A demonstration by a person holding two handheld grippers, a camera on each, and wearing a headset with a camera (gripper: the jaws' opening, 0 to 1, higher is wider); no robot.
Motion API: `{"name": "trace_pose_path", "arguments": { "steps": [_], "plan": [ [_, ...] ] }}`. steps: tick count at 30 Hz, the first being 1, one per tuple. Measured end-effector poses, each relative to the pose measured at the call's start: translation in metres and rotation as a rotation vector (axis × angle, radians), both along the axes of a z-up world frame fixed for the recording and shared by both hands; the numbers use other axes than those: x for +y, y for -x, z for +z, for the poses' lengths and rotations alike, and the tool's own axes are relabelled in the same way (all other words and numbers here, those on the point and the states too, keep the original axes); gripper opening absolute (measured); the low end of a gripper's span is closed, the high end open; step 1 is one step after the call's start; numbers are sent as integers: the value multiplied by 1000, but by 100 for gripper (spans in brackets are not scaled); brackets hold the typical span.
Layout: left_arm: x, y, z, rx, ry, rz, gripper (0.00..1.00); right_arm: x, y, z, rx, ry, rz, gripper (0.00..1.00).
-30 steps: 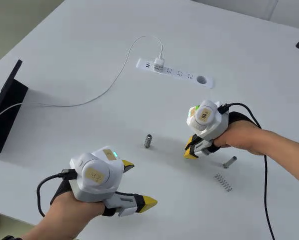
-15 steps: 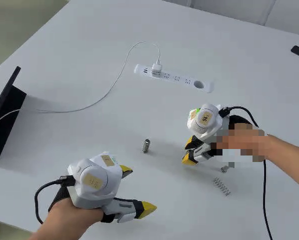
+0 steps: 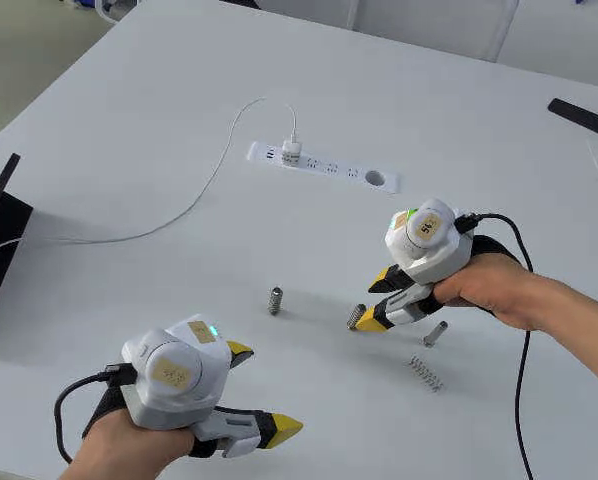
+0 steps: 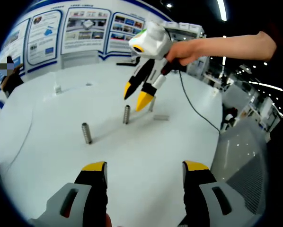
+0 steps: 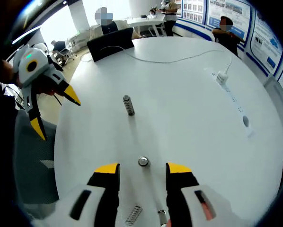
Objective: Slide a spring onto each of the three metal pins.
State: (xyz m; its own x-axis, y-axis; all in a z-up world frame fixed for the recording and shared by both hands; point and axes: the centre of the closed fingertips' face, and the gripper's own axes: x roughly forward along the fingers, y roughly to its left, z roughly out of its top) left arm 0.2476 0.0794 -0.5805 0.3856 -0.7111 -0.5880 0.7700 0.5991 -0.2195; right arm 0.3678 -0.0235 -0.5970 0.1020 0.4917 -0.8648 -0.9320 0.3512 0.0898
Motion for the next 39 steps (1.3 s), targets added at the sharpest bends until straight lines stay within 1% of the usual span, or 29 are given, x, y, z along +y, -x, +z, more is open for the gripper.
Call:
{"name": "trace_pose_path", "arguments": {
  "steps": [1,2,5,7,9,11,14,15,18,20,21,22,25,28,34,39],
  "plan": [
    [-1,0,1,-1,0,-2,66,-1,0,2,-2,-11,-15,40],
    [-2,1,2,-3,-1,-5,66,-1,0,5,-5,-34,-41,40],
    [-3,2,3,-5,-1,-7,66,-3,1,12,1,-86,-94,41],
    [-4,2,4,-5,0,-8,66,-5,0,16,-7,-112,-128,41],
    [-6,3,5,-7,-1,-10,66,-8,1,18,-8,-121,-142,41],
    [-6,4,6,-8,-3,-12,66,-11,2,22,-22,-139,-167,42],
    [-7,4,7,-10,-3,-13,66,-16,2,26,-29,-165,-206,45],
    [-8,5,8,-11,-4,-13,66,-18,2,28,-38,-180,-232,46],
    [-9,5,10,-11,-2,-9,66,-23,4,34,-50,-219,-277,49],
    [-9,5,12,-14,-1,-8,67,-27,8,35,-41,-239,-298,51],
    [-9,5,12,-16,-2,-7,67,-27,10,36,-33,-256,-318,51],
    [-10,4,13,-17,-1,-7,67,-26,13,39,-20,-293,-344,52],
    [-10,4,15,-19,3,-1,67,-34,17,40,-17,-338,-407,53],
    [-10,4,16,-20,1,-1,67,-43,22,37,-25,-348,-440,54],
    [-10,5,17,-24,-5,-1,67,-54,32,37,-45,-381,-503,57],
    [-8,2,19,-26,-5,13,67,-68,40,34,-69,-395,-558,59]
  ]
}}
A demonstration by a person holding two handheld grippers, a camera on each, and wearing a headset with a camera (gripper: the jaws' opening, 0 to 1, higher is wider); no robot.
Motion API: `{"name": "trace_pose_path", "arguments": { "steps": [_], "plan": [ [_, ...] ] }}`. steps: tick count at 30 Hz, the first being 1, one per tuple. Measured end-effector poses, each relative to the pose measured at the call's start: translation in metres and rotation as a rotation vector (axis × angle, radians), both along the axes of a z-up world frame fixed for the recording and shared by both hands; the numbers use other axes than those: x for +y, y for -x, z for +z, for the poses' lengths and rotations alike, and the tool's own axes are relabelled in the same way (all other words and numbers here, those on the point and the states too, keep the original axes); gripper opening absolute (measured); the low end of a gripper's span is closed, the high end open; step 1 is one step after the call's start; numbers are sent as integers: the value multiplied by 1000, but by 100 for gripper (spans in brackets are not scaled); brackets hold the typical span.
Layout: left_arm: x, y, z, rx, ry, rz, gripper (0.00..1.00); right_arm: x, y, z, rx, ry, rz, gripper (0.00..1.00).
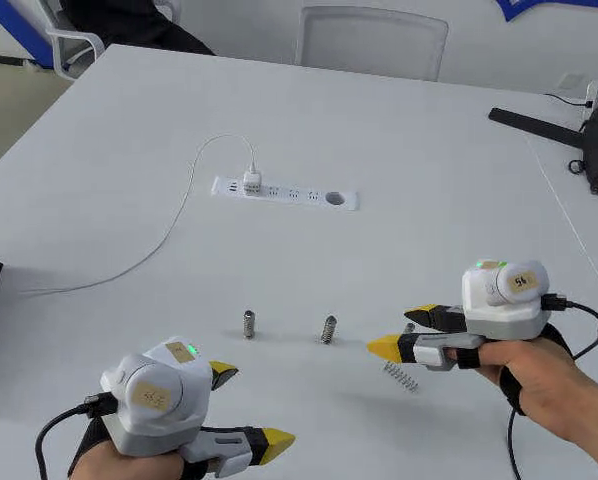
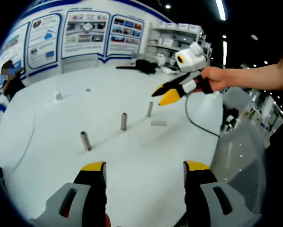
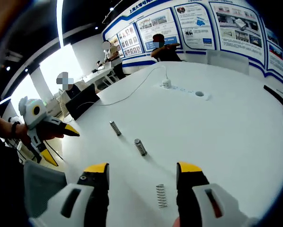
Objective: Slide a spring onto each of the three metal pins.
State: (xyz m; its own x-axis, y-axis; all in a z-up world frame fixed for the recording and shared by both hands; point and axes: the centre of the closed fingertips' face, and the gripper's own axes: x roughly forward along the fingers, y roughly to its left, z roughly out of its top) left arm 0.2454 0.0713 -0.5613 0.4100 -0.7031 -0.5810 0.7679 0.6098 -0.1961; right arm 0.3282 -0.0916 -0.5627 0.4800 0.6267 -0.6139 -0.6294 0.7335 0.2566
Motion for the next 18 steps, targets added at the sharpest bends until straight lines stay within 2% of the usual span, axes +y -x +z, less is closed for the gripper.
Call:
{"name": "trace_pose_path", "arguments": {
  "steps": [4,10,18],
  "plan": [
    [2,-3,-1,0,-5,6,68,-14,6,-1,-17,-3,-46,61],
    [2,-7,-1,2,-4,17,68,-33,22,-7,-7,-20,-119,64],
    [1,-12,-1,2,-2,24,70,-45,49,-10,-13,-46,-174,69]
  ]
}}
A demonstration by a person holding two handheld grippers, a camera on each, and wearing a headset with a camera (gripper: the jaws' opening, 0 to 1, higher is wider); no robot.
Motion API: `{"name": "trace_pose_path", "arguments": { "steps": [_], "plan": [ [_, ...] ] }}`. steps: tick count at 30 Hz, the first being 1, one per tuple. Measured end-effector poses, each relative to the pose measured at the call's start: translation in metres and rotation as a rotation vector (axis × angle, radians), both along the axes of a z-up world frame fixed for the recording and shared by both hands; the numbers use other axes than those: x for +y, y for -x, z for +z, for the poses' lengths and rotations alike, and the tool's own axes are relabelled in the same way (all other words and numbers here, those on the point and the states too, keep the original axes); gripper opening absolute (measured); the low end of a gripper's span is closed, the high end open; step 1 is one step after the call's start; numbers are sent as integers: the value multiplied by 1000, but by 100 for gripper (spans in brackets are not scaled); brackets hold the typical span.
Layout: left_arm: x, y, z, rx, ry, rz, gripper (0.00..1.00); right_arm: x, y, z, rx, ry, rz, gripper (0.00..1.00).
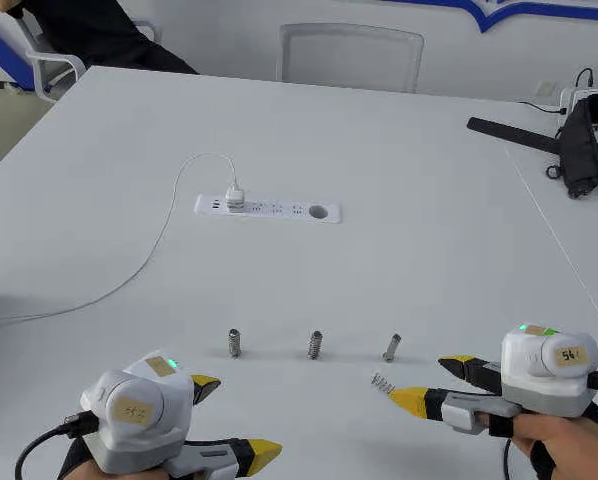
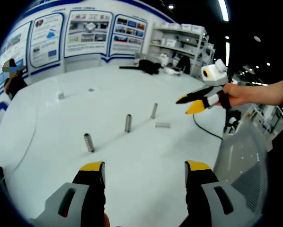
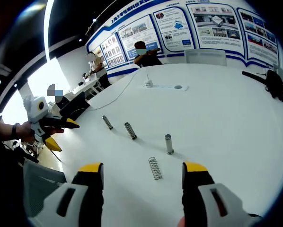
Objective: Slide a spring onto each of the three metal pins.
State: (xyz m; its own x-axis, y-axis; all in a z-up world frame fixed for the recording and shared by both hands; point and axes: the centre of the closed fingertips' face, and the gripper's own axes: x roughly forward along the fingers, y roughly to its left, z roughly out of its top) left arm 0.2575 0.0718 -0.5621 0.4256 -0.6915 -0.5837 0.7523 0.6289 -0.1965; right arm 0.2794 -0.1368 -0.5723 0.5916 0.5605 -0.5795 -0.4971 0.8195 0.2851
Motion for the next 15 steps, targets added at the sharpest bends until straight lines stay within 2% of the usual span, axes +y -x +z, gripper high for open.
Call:
{"name": "trace_pose_path", "arguments": {
  "steps": [15],
  "plan": [
    [-9,-11,-1,-1,-7,-11,70,-17,36,-10,28,-14,-46,74]
  ]
}}
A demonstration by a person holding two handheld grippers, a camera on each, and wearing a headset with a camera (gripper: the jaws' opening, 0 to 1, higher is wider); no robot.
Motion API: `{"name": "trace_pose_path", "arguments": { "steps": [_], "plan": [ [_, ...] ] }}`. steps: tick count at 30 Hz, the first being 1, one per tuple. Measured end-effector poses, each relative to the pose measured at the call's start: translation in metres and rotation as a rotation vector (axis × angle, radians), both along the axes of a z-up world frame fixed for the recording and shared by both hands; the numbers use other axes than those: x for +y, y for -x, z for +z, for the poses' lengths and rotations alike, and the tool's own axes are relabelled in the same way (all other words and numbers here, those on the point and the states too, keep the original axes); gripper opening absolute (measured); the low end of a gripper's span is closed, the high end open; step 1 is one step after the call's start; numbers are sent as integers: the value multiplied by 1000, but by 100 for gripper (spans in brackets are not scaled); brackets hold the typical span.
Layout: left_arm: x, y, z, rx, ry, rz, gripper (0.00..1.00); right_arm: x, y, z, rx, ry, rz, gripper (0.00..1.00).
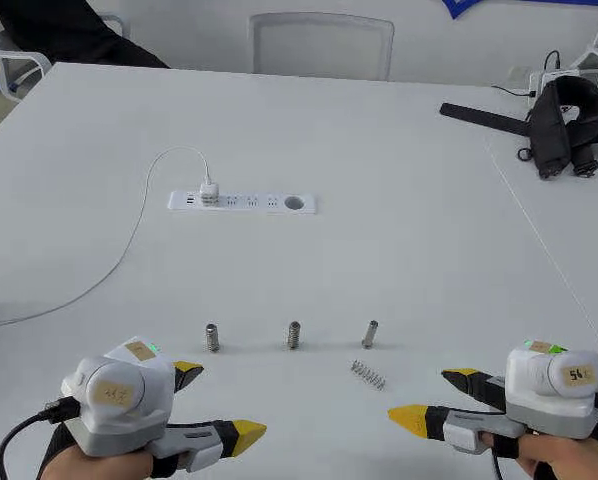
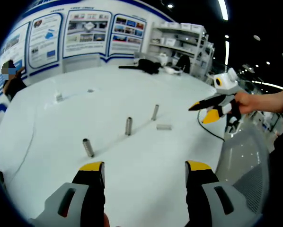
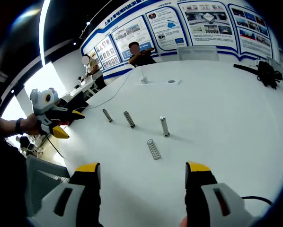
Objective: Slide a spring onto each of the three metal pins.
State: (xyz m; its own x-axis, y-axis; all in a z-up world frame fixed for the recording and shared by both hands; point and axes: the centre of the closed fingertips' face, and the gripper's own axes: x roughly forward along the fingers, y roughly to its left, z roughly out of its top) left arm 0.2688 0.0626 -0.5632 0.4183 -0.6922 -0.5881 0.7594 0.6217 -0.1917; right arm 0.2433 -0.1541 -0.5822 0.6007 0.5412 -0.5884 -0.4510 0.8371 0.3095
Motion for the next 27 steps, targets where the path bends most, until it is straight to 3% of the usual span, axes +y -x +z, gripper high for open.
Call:
{"name": "trace_pose_path", "arguments": {
  "steps": [10,27],
  "plan": [
    [-18,0,-1,0,-5,-41,71,2,20,-3,15,0,10,77],
    [-55,1,-11,18,-31,-156,72,6,34,-4,14,6,25,79]
  ]
}}
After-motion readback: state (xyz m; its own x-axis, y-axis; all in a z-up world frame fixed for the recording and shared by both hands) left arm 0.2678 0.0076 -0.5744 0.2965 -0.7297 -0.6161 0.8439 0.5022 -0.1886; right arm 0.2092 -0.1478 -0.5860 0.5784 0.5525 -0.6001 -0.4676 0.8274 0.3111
